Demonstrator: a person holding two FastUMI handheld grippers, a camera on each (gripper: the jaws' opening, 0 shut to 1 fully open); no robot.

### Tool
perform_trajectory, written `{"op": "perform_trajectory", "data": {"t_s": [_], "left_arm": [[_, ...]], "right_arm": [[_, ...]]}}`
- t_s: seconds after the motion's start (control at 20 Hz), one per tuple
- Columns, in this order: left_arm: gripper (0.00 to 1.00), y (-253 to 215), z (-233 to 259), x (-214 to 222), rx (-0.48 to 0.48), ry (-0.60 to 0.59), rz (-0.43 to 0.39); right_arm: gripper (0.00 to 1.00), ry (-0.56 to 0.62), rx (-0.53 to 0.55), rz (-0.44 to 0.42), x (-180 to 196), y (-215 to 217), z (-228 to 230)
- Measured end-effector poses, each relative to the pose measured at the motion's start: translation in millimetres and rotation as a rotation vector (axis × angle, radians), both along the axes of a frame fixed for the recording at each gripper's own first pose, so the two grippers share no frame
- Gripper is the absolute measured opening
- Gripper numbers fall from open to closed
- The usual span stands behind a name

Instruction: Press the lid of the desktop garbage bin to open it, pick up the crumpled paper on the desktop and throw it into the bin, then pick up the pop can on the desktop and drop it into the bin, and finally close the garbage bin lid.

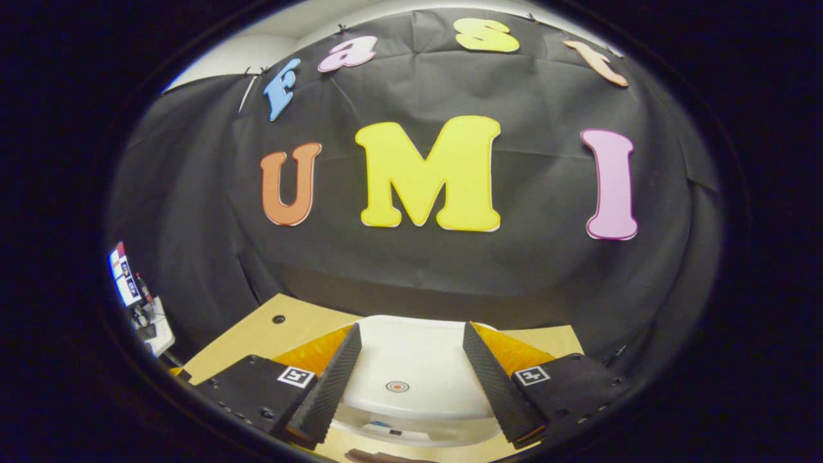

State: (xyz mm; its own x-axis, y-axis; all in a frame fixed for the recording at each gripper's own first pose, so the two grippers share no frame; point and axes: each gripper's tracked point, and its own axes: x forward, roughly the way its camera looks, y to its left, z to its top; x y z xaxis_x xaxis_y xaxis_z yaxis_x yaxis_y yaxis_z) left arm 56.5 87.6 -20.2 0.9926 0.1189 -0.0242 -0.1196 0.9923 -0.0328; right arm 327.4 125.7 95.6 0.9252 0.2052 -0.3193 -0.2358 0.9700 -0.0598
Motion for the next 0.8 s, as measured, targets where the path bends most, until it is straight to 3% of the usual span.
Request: {"op": "perform_trajectory", "data": {"t_s": [0.5, 0.75, 0.8], "left_arm": [[0.97, 3, -4, 3, -0.010, 0.018, 0.010], [0.97, 3, -6, 5, -0.014, 0.023, 0.011], [0.96, 3, -6, 5, -0.013, 0.022, 0.010]], "right_arm": [[0.94, 0.074, -0.002, 0.003, -15, -4, -43], [0.98, 0.091, -0.057, -0.015, -20, -6, -57], [0.94, 0.083, -0.048, -0.023, -22, -7, -56]]}}
